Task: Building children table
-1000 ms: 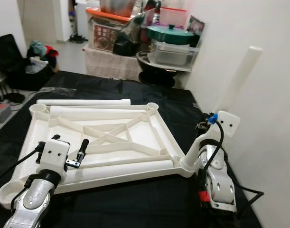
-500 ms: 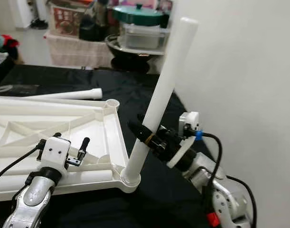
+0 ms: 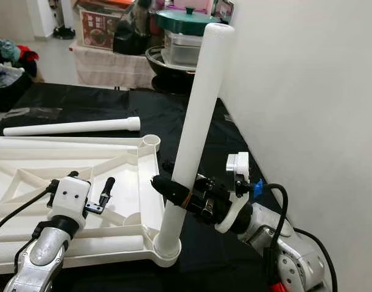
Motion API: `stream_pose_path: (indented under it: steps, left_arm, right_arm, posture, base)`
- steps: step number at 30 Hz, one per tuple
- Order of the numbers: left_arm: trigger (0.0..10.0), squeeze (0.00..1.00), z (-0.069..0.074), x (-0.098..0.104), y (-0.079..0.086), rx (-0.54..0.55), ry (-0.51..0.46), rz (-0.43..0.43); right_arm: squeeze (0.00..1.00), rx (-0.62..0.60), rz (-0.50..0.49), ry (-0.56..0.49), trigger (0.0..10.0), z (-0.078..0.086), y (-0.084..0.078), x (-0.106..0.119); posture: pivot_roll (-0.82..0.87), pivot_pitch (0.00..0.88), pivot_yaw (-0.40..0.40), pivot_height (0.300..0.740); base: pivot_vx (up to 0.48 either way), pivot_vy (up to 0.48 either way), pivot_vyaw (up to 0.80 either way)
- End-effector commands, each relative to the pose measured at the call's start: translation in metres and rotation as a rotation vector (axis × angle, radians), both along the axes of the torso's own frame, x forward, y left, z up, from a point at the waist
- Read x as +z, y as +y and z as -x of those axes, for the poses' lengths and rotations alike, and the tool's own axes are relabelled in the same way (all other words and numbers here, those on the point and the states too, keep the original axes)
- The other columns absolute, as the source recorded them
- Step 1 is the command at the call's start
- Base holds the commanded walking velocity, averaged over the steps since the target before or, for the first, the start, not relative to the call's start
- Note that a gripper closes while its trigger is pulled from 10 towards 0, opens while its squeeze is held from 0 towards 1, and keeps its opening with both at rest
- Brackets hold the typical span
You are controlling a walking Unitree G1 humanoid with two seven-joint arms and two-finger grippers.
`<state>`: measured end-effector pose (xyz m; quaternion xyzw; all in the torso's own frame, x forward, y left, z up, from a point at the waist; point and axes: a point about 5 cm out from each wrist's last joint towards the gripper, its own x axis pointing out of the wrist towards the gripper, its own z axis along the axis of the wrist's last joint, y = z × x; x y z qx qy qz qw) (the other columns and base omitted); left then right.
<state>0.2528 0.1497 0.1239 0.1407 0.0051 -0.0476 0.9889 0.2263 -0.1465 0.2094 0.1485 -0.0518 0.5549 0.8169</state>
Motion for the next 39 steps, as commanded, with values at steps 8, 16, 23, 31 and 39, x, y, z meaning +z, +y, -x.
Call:
stream_pose_path:
  steps: [8,16,23,31,39]
  left_arm:
    - [10.0,0.00,0.005,-0.003,-0.009,-0.019,0.013,0.009]
    - [10.0,0.00,0.005,-0.004,-0.007,-0.020,0.014,0.005]
    - [10.0,0.00,0.001,-0.002,-0.004,-0.021,0.011,0.002]
    - [10.0,0.00,0.000,-0.001,-0.004,-0.024,0.009,0.002]
    - [10.0,0.00,0.000,-0.001,-0.004,-0.018,0.006,0.004]
  right_arm:
    - [0.00,0.086,-0.041,0.063,10.0,0.011,-0.006,-0.002]
    - [0.91,0.088,-0.061,0.055,10.0,0.010,-0.009,-0.002]
    - [0.49,0.051,-0.042,0.018,10.0,0.004,-0.006,0.000]
    - [0.00,0.097,0.001,-0.041,10.0,0.005,-0.004,0.004]
    - [0.00,0.131,-0.009,-0.073,0.0,0.000,-0.004,0.012]
  posture:
    - [0.04,0.000,-0.094,0.740]
    - [0.05,0.000,-0.090,0.740]
    - [0.05,0.000,-0.092,0.740]
    - [0.05,0.000,-0.096,0.740]
    - [0.06,0.000,-0.104,0.740]
  base:
    - [0.000,0.000,0.00]
    - [0.000,0.000,0.00]
    - [0.000,0.000,0.00]
    - [0.000,0.000,0.00]
    - [0.000,0.000,0.00]
